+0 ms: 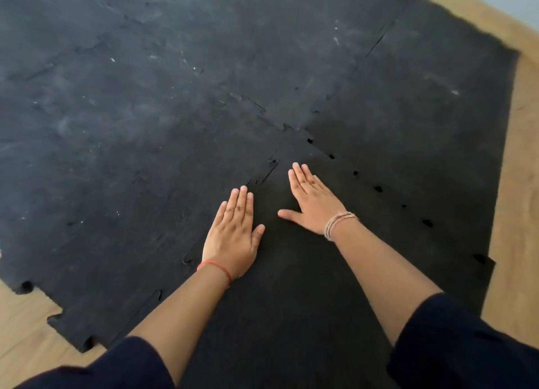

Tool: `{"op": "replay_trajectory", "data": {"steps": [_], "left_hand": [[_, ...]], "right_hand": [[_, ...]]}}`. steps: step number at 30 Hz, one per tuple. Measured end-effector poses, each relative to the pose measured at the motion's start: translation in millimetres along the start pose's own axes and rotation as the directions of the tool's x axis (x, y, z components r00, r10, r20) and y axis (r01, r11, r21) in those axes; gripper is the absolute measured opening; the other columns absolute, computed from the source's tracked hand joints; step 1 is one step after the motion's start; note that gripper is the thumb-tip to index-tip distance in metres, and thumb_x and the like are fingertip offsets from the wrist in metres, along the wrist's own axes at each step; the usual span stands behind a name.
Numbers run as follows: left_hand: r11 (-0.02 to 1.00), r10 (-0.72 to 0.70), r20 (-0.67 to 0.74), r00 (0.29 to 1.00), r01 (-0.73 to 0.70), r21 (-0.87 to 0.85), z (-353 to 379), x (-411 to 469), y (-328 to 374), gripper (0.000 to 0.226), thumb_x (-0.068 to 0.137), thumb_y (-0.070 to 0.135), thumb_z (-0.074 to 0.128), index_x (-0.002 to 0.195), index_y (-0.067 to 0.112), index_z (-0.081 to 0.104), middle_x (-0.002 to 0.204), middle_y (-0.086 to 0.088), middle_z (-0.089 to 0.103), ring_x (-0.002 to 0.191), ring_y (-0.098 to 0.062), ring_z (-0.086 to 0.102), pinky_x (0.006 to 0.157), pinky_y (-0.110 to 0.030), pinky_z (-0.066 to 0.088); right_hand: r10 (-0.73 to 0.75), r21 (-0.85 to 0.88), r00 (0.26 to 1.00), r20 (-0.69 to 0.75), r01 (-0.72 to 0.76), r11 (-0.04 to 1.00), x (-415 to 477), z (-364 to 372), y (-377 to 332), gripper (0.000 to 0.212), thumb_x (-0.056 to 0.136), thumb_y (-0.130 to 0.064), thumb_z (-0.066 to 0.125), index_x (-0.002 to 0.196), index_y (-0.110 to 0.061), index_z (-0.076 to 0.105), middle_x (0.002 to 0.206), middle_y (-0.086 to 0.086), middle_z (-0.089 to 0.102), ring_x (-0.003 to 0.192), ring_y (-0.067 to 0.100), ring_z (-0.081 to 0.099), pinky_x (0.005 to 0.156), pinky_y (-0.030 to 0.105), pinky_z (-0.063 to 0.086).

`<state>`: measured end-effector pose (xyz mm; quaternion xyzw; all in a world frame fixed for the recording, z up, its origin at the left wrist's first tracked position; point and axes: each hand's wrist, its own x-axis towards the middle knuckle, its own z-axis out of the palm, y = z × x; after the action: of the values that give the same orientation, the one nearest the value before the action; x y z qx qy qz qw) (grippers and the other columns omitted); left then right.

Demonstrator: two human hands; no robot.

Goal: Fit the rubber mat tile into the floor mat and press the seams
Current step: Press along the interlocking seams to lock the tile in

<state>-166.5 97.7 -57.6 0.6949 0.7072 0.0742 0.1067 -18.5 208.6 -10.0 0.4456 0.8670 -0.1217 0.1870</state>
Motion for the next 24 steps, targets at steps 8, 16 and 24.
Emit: {"op": "replay_trajectory", "data": {"steps": [8, 16, 24], "left_hand": [[0.999, -0.016, 0.017, 1.0, 0.015, 0.033, 5.1, 9.0, -2.1, 0.063, 0.095, 0.04, 0.008, 0.139, 0.0, 0.028, 0.148, -0.013, 0.025, 0.136, -0.026, 0.025, 0.111, -0.033, 0.004], [0.998, -0.019, 0.027, 0.999, 0.017, 0.056, 2.2, 9.0, -0.3, 0.063, 0.095, 0.039, 0.011, 0.136, -0.002, 0.032, 0.146, -0.014, 0.028, 0.135, -0.025, 0.028, 0.111, -0.033, 0.004], [0.99, 0.141, 0.027, 0.99, -0.141, 0.029, -0.1, 45.0, 7.7, 0.073, 0.077, 0.046, -0.015, 0.139, 0.007, -0.013, 0.149, -0.007, -0.018, 0.133, -0.014, -0.022, 0.11, -0.028, -0.014]], "right_hand": [[-0.141, -0.207, 0.978, 0.156, 0.172, 0.963, 30.3, -22.8, 21.4, 0.113, 0.075, -0.077, 0.038, 0.145, -0.007, -0.016, 0.155, 0.009, -0.022, 0.143, 0.02, -0.019, 0.117, 0.033, -0.004], [-0.087, -0.233, 0.969, 0.231, 0.142, 0.962, 39.3, -30.6, 14.1, 0.114, 0.076, -0.07, 0.05, 0.145, -0.006, -0.015, 0.156, 0.009, -0.02, 0.144, 0.022, -0.015, 0.118, 0.035, 0.001], [0.237, 0.131, 0.97, -0.056, -0.228, 0.965, 18.8, 0.1, 29.7, 0.135, 0.058, -0.079, 0.057, 0.144, -0.008, -0.019, 0.154, 0.009, -0.025, 0.142, 0.022, -0.022, 0.116, 0.035, -0.004]]}}
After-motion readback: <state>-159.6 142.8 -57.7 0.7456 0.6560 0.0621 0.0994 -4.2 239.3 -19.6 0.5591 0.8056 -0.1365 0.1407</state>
